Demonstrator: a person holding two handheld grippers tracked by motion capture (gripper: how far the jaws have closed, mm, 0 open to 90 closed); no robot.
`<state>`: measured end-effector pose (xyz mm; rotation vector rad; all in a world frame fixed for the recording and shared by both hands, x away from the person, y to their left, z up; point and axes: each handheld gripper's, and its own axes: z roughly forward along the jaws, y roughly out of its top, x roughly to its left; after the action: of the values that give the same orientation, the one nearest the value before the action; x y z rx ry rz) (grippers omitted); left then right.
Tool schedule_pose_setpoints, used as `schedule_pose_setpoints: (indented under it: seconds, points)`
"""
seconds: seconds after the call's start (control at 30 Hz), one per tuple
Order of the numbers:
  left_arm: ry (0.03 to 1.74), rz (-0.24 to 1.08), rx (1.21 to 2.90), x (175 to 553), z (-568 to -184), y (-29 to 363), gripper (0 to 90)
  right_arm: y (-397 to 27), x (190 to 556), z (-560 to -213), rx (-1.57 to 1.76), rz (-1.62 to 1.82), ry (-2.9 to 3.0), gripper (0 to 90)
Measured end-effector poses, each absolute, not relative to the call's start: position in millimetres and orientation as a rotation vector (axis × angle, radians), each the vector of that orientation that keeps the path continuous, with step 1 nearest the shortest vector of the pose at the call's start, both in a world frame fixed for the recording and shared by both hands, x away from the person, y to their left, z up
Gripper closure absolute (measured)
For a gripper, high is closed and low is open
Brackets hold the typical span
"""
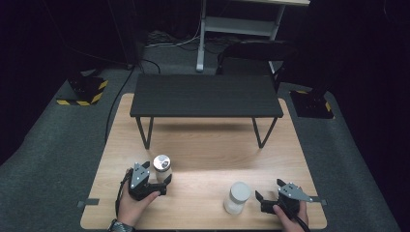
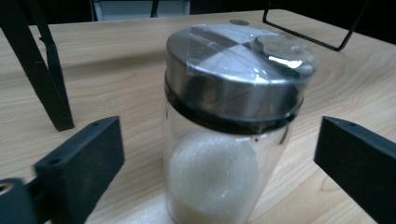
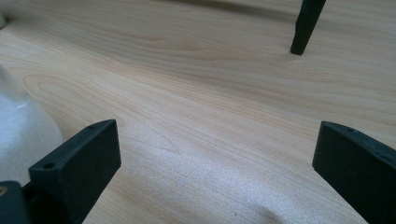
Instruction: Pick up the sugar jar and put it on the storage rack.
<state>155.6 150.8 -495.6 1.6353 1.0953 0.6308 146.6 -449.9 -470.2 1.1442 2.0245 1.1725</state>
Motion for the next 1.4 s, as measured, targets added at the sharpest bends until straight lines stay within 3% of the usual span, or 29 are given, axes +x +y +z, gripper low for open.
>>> schedule_pose_setpoints:
  seconds: [0.47,1.4]
  points:
    - [1.086,0.646,1.616,156,-506,146,25.1,-452,147,-471,1.142,1.184,2.024,0.7]
    - [1.066,0.696,1.590,146,-506,141,30.6,-453,147,-471,1.140,1.192,2.031,0.7]
